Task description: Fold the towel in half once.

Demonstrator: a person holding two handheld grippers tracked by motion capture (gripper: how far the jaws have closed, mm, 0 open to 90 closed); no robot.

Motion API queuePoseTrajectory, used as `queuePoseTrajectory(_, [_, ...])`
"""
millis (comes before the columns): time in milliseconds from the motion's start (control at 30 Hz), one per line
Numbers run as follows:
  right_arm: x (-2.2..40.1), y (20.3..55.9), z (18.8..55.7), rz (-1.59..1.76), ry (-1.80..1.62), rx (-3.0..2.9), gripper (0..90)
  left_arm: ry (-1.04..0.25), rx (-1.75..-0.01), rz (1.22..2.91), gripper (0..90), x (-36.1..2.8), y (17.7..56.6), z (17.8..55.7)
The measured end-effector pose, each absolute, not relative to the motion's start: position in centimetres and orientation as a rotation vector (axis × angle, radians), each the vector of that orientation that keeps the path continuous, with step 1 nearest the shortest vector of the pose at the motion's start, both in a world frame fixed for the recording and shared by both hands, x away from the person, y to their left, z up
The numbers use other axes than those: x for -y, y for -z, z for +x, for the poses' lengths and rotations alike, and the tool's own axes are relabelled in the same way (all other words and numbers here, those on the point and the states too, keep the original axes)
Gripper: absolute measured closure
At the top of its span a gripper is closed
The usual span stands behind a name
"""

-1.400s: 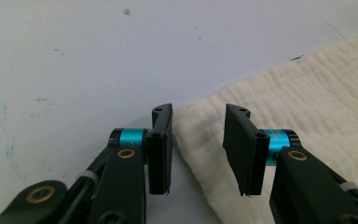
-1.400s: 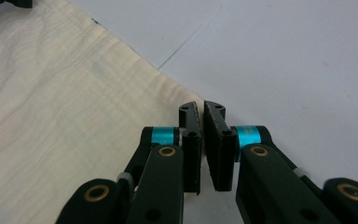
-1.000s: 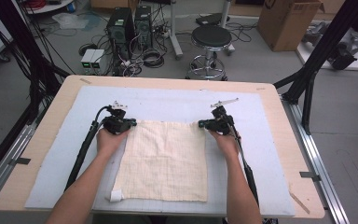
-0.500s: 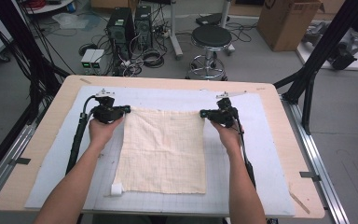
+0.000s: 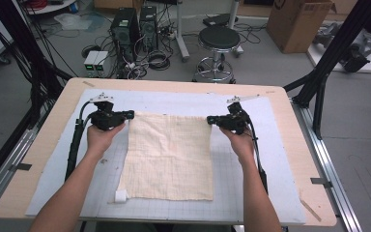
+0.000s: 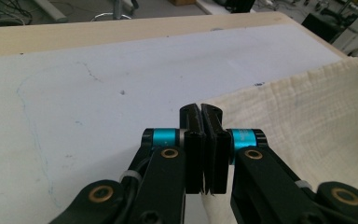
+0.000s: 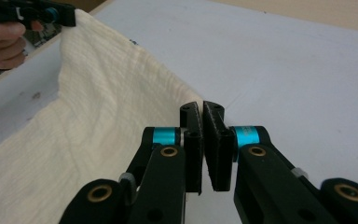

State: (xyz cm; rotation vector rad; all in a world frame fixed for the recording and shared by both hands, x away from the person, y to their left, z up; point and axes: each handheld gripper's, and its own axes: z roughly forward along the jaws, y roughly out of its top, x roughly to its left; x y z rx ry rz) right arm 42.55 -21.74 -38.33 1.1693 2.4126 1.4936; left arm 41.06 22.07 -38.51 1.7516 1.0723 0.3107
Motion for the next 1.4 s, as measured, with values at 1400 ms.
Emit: queuePoseTrajectory(1400, [22.5,38.6,35.4,0.998,-1.507,-2.535,86.8,-0.251,-0.923,1.82,87.4,-23.5,40.4,33.2])
